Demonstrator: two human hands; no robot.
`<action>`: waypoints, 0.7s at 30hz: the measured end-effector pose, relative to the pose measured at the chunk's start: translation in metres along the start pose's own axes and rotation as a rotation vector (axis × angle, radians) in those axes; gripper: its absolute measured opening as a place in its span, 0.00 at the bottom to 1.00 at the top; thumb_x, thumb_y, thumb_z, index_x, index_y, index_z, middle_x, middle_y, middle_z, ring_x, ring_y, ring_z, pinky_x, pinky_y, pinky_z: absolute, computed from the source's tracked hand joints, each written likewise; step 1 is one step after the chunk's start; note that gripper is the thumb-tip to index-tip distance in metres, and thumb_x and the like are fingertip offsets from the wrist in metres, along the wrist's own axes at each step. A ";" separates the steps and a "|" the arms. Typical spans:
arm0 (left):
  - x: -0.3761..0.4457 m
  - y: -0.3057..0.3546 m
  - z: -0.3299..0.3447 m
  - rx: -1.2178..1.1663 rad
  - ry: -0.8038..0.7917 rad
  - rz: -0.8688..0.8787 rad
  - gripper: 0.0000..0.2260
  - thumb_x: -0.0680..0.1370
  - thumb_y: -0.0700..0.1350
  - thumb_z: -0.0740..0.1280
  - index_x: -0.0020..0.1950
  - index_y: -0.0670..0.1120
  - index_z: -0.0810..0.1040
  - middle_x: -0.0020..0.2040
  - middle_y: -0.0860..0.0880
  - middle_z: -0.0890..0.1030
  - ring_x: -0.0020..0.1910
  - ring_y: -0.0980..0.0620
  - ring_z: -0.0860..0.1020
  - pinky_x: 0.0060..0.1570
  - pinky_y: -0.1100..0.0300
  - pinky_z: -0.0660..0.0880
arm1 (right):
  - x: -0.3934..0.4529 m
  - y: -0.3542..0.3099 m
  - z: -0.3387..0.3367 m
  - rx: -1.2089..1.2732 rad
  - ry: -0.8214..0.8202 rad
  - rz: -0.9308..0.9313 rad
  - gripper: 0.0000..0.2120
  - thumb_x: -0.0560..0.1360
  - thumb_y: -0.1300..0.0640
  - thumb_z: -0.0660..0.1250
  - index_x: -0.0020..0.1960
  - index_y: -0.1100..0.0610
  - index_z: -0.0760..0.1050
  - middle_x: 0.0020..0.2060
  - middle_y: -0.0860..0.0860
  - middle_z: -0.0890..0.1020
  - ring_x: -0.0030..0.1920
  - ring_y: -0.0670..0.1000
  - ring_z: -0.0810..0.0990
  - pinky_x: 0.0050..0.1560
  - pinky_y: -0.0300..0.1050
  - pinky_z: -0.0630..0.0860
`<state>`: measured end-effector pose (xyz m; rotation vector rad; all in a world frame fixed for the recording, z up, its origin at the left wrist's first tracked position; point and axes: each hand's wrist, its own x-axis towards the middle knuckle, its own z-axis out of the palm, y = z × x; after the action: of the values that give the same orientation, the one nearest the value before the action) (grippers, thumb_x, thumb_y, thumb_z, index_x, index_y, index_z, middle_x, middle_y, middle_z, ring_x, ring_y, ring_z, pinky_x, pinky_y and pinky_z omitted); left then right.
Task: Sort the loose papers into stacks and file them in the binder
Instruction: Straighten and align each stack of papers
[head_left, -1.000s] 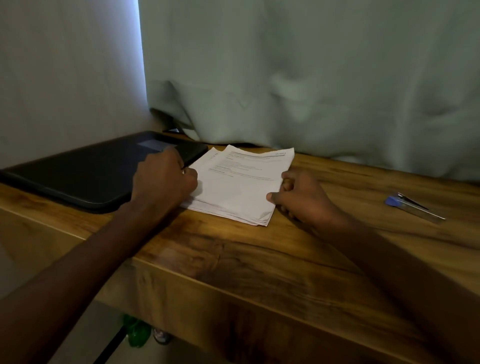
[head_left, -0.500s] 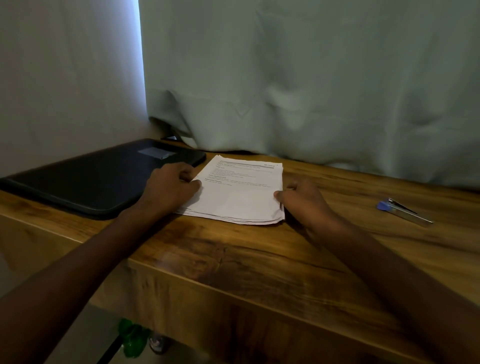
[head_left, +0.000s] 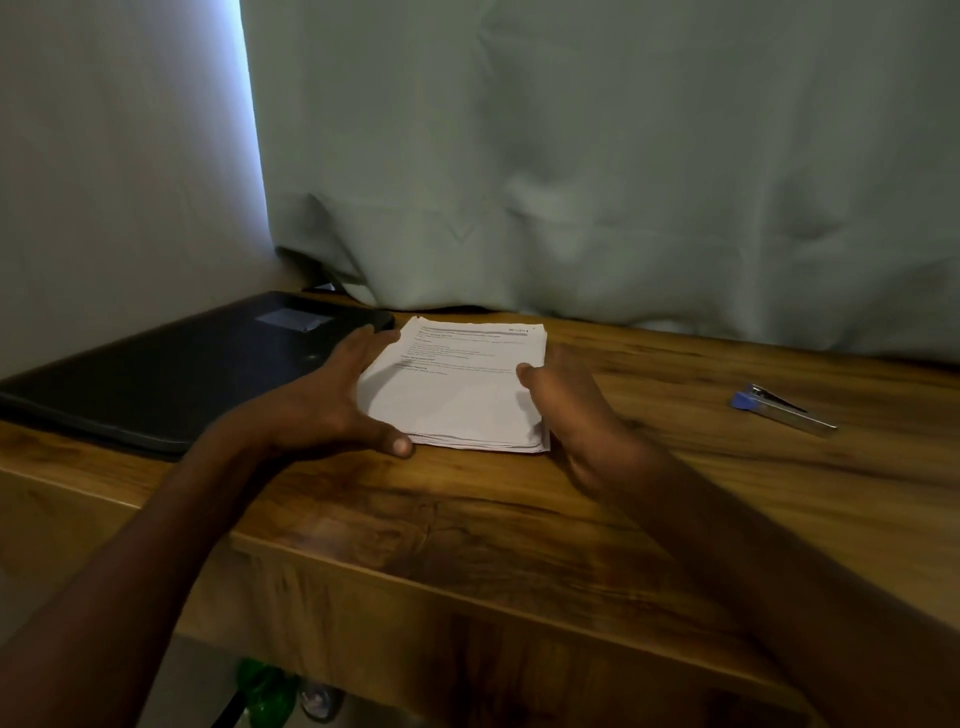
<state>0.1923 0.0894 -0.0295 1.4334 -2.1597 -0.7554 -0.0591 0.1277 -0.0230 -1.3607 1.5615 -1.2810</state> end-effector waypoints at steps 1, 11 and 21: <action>0.001 0.000 0.000 0.031 -0.003 -0.013 0.55 0.62 0.57 0.82 0.77 0.71 0.47 0.82 0.61 0.44 0.81 0.44 0.52 0.77 0.44 0.57 | -0.001 0.004 0.000 -0.056 0.006 -0.026 0.23 0.85 0.55 0.58 0.79 0.53 0.61 0.75 0.49 0.71 0.67 0.52 0.75 0.61 0.46 0.75; 0.000 -0.005 0.005 -0.031 0.215 0.066 0.46 0.66 0.53 0.82 0.78 0.61 0.61 0.79 0.53 0.62 0.75 0.48 0.64 0.68 0.52 0.68 | -0.008 0.012 0.000 -0.416 -0.039 -0.096 0.29 0.85 0.38 0.51 0.80 0.53 0.59 0.79 0.50 0.66 0.76 0.56 0.67 0.76 0.63 0.61; 0.000 -0.007 0.012 0.026 0.322 0.098 0.44 0.67 0.48 0.82 0.78 0.53 0.64 0.77 0.49 0.65 0.70 0.51 0.66 0.63 0.57 0.68 | -0.003 0.029 0.005 -0.703 -0.047 -0.196 0.25 0.85 0.42 0.52 0.77 0.54 0.61 0.75 0.51 0.71 0.70 0.57 0.73 0.74 0.65 0.63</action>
<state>0.1900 0.0894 -0.0432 1.3458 -1.9791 -0.4282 -0.0621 0.1283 -0.0523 -1.9923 1.9801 -0.8092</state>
